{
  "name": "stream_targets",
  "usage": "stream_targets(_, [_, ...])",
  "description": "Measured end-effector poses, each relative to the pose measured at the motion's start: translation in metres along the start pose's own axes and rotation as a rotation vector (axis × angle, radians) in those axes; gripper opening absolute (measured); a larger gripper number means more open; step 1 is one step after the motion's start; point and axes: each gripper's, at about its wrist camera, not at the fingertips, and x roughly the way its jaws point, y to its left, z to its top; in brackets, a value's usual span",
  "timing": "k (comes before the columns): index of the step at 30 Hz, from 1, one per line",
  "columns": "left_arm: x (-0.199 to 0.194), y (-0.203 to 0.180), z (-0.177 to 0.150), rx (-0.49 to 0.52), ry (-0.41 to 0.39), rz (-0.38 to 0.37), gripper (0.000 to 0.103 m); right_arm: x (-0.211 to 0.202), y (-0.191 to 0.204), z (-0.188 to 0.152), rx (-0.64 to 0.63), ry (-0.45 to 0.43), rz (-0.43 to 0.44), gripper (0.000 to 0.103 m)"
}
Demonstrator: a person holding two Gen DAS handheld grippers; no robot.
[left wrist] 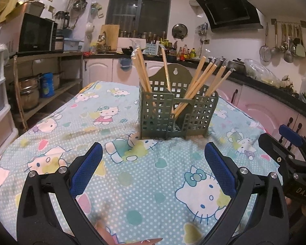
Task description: Organize utensils
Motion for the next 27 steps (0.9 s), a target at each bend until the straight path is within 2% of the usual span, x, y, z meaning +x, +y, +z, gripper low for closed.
stream_targets(27, [-0.0012, 0.0087, -0.0004, -0.04, 0.002, 0.019, 0.092, 0.0003, -0.0026, -0.0026, 0.009, 0.002, -0.012, 0.096])
